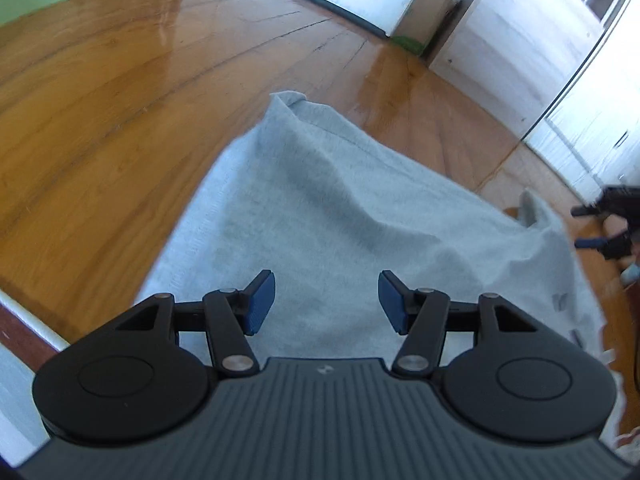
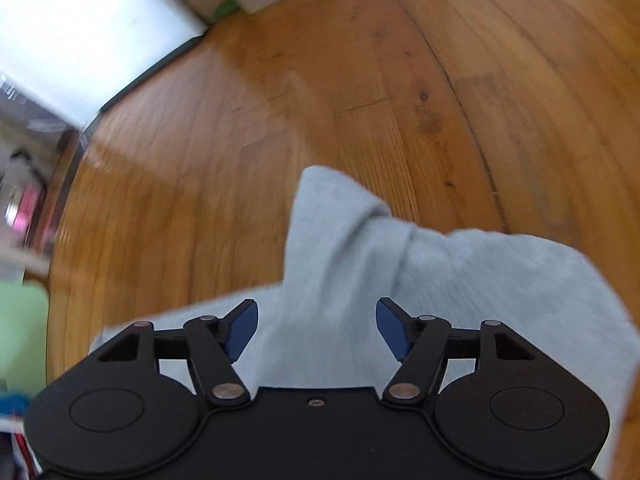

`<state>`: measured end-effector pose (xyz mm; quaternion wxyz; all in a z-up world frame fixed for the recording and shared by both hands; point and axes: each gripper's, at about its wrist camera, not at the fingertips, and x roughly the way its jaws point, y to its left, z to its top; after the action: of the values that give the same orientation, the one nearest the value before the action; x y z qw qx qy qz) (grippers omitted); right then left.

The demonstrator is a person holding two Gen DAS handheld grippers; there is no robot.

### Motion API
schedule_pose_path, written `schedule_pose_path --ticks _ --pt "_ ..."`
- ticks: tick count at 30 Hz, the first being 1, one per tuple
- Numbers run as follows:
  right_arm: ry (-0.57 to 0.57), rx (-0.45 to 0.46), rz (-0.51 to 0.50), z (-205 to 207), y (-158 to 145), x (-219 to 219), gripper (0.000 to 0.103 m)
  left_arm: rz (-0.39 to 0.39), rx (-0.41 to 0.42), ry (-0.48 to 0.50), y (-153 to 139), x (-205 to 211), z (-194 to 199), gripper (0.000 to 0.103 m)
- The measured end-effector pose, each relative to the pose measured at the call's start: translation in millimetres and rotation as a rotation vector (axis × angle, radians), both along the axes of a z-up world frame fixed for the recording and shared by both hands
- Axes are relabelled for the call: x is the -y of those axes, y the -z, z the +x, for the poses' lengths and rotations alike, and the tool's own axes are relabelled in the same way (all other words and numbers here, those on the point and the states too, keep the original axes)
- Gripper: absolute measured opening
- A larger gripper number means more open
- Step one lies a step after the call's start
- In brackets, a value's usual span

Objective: Fold clothes
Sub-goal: 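Grasp the sweatshirt sleeve with the right gripper while the left gripper grasps the hem edge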

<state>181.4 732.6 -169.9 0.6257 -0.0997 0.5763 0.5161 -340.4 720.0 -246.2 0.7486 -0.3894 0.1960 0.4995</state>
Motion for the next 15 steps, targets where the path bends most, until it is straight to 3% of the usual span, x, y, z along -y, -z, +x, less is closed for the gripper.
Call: schedule_pose_path --ticks 3,4,5,6,8,10,13,15 --pt "-0.032 0.163 -0.047 -12.1 22.2 -27.1 0.070 -0.015 -0.015 -0.039 2.3 -9.3 -11.1 0.056" --pt "-0.053 0.219 -0.014 -17.3 23.8 -28.4 0.058 -0.019 -0.001 -0.045 2.3 -11.7 -14.8 0.056" --pt "-0.080 0.267 0.047 -22.6 21.8 -24.5 0.014 -0.020 0.009 -0.055 1.0 -13.0 -18.8 0.056" --pt "-0.106 0.320 0.109 -28.4 18.9 -19.5 0.004 -0.021 0.015 -0.067 -0.5 -16.6 -21.0 0.057" --pt "-0.145 0.454 0.239 -43.1 7.0 -1.3 0.002 -0.016 0.021 -0.063 -6.4 -24.5 -22.9 0.057" --pt "-0.166 0.527 0.311 -54.9 0.0 16.8 0.002 0.001 -0.014 -0.039 -14.4 -38.5 -20.1 0.059" --pt "-0.143 0.541 0.344 -59.6 -0.7 33.4 0.002 0.036 -0.066 -0.011 -26.4 -68.7 -16.4 0.068" --pt "-0.106 0.531 0.373 -62.3 -4.4 43.5 0.002 0.020 -0.066 0.010 -31.2 -98.4 -11.4 0.072"
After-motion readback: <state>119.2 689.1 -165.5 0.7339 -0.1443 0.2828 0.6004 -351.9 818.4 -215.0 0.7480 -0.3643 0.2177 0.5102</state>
